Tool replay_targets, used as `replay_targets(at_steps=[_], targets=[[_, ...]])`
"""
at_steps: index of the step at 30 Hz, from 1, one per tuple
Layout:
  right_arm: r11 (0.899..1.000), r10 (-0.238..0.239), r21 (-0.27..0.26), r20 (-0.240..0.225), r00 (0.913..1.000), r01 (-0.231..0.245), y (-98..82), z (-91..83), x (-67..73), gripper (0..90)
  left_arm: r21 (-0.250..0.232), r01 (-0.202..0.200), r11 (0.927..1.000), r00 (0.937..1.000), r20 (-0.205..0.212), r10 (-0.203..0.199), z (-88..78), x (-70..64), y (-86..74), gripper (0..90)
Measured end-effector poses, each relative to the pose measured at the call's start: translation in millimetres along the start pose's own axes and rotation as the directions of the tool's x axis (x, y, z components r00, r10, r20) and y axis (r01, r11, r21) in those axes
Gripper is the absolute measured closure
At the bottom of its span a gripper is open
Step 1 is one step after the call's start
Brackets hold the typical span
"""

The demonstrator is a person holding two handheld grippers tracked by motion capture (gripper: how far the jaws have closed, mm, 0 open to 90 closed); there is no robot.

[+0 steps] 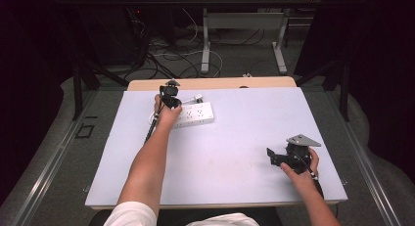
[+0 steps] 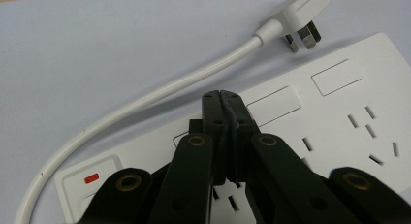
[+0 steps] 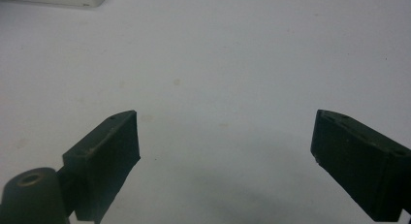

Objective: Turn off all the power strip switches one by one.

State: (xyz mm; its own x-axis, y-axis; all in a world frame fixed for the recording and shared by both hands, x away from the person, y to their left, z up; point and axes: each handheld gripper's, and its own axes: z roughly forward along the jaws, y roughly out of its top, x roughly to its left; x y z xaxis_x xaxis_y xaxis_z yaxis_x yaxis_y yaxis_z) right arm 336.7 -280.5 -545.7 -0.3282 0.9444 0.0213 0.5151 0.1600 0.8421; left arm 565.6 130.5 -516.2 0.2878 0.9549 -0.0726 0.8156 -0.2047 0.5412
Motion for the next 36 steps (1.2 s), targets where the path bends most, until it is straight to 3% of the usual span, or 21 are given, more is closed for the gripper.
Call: replay_targets(at_steps=[3,5,9,21,36], targets=[[1.0,0.005,0.0,-0.003,1.0,-0.005,0.3,-0.5,0.1,9.4,0.003,-0.012,0.9999,0.9999,0.002,0.012,1.7,-0.5,-1.3,90.0],[1.0,0.004,-0.004,-0.004,1.0,-0.004,0.3,-0.7,-0.3,9.5,-0.009,0.025,0.9997,0.9978,0.062,-0.024,3.3,-2.7,-2.5,90.0],[1.0,0.006,-0.008,0.001,1.0,-0.006,0.1,-1.4,-0.3,9.4,-0.005,-0.051,0.9987,0.9986,-0.009,0.051,3.6,-12.2,-1.4,90.0],[1.0,0.004,-0.005,0.002,1.0,-0.004,-0.8,-1.9,-1.1,9.5,-0.011,-0.012,0.9999,0.9998,0.014,0.012,1.2,-6.9,0.3,90.0],[1.0,0.002,-0.005,-0.001,1.0,-0.002,-0.6,-2.0,-0.4,9.4,-0.059,-0.047,0.9972,0.9984,0.03,0.049,-10.8,-22.8,13.0,90.0]])
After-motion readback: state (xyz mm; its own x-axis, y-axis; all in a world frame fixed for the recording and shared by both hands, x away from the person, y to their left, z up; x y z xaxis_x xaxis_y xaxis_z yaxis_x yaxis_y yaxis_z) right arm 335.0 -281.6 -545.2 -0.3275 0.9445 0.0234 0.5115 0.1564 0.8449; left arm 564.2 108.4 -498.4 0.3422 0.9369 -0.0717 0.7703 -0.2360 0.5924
